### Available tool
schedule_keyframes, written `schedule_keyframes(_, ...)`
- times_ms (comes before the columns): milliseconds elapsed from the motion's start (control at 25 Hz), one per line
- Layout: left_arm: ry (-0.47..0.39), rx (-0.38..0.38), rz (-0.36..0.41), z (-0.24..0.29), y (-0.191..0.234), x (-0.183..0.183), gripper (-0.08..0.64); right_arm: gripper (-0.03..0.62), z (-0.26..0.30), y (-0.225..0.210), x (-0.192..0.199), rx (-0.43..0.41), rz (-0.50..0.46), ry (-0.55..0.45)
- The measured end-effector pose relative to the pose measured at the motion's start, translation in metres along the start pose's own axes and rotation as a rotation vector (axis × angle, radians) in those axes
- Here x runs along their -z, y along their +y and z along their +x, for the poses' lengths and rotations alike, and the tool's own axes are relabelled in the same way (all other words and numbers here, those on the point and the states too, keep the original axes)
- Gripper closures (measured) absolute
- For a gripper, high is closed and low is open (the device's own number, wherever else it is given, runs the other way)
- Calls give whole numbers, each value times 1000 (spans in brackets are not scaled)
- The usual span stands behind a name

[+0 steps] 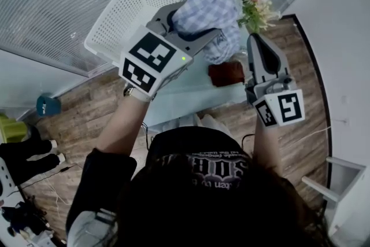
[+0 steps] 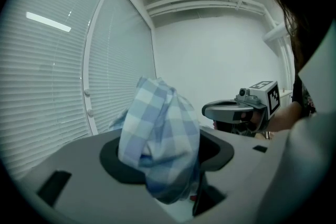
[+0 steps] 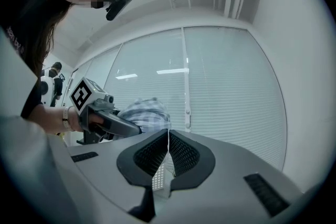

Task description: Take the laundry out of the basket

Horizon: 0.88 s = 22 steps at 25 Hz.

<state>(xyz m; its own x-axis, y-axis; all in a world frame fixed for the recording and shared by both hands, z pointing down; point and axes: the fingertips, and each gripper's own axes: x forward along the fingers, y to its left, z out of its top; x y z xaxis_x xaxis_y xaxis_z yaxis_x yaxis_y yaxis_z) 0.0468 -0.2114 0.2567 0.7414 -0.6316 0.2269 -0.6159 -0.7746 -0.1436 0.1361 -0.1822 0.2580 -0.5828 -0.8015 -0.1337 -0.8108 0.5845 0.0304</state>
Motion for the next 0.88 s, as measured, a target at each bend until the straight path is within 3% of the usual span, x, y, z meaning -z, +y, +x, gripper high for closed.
schedule_keyframes(400, 23, 20, -47, 7, -45, 31, 313, 563, -20, -10, 5, 26, 2, 5)
schedule_keyframes(680, 8, -31, -92, -1, -59, 56, 313, 563, -31, -8, 23, 24, 11, 32)
schedule_keyframes(880, 3, -67, -56, -4, -62, 70, 313, 563, -30, -10, 37, 21, 14, 62)
